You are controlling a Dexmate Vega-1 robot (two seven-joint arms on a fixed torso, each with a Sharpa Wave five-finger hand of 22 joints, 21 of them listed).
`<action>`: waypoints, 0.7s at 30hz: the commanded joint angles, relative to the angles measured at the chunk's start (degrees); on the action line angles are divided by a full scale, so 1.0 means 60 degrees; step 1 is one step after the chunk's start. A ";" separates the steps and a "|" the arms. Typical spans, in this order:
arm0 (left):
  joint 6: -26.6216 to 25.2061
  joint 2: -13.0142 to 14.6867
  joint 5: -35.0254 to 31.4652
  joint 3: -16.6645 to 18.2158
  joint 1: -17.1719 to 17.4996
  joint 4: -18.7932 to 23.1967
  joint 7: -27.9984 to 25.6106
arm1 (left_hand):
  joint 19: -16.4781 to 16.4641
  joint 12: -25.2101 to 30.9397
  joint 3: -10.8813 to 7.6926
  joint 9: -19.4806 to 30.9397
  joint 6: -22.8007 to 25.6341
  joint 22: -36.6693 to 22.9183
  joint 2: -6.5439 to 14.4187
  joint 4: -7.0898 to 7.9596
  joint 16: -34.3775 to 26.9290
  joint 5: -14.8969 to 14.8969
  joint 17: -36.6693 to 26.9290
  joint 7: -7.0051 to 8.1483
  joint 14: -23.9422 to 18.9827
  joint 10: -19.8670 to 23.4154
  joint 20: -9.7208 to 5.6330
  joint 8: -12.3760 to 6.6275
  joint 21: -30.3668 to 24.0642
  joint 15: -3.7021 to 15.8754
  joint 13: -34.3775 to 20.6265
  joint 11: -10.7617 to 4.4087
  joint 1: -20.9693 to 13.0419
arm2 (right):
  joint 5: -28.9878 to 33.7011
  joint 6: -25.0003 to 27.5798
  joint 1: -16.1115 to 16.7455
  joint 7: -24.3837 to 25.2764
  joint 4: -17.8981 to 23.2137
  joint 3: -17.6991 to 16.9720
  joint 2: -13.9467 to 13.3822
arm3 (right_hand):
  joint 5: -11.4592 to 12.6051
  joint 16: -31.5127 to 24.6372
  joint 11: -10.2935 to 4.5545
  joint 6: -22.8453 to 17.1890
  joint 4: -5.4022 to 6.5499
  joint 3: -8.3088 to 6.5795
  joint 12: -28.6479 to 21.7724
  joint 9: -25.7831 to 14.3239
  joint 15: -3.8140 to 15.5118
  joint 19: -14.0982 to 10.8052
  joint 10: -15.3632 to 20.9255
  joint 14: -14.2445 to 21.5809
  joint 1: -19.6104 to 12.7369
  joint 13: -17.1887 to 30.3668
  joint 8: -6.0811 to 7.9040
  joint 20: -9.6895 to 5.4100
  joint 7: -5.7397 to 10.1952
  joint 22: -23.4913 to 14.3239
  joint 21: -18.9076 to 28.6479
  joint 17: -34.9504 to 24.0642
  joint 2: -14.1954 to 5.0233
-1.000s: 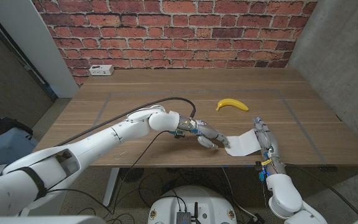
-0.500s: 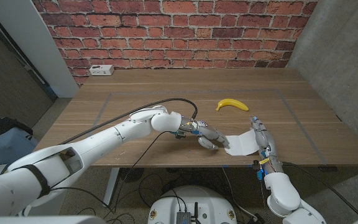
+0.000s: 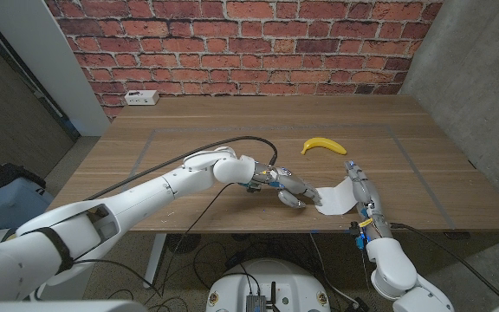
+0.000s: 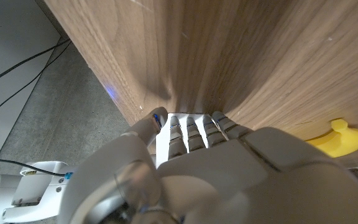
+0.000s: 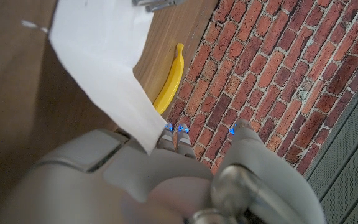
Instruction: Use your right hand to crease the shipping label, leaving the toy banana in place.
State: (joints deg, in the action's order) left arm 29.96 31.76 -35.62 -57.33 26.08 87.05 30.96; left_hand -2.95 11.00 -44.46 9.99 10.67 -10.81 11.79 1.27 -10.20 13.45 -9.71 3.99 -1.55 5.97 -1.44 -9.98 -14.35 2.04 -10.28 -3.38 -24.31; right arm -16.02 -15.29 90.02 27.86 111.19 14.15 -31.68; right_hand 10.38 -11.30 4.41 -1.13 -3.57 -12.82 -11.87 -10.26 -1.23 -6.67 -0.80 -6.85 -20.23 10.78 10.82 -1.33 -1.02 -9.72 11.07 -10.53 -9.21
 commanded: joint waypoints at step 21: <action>-0.0156 -0.0124 -0.0015 -0.0188 -0.0166 -0.0094 0.0109 | -0.0054 -0.0007 0.0009 0.0023 -0.0258 -0.0027 0.0003 0.0106 -0.0019 -0.0063 -0.0016 0.0020 0.0096 -0.0155 -0.0063 0.0036 0.0003 0.0339 -0.0037 -0.0014 -0.0158 | 0.0262 0.0353 0.0444 0.0901 0.0538 0.0219 0.0521 | -0.0047 -0.0374 0.0631 -0.0821 0.0164 -0.0254 -0.0267 -0.0036 -0.0680 -0.2069 0.1396 0.1706 0.0155 0.0025 0.0170 0.0770 -0.0433 -0.0016 0.0487 -0.0060 0.0114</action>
State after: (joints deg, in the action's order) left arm 29.09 31.14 -35.83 -58.31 25.38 86.71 31.64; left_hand -2.71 10.98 -44.22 9.99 9.59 -10.84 11.71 1.51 -10.19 13.11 -9.59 4.08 -1.33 5.33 -1.68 -9.98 -13.90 1.83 -10.34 -3.38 -24.84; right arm -14.41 -17.42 90.08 28.90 111.52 15.65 -30.37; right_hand 10.16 -12.74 6.86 -4.16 -2.80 -13.92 -12.70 -10.26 -3.90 -16.21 5.09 0.78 -20.04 10.78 11.27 2.24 -2.39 -9.72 13.45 -10.82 -9.02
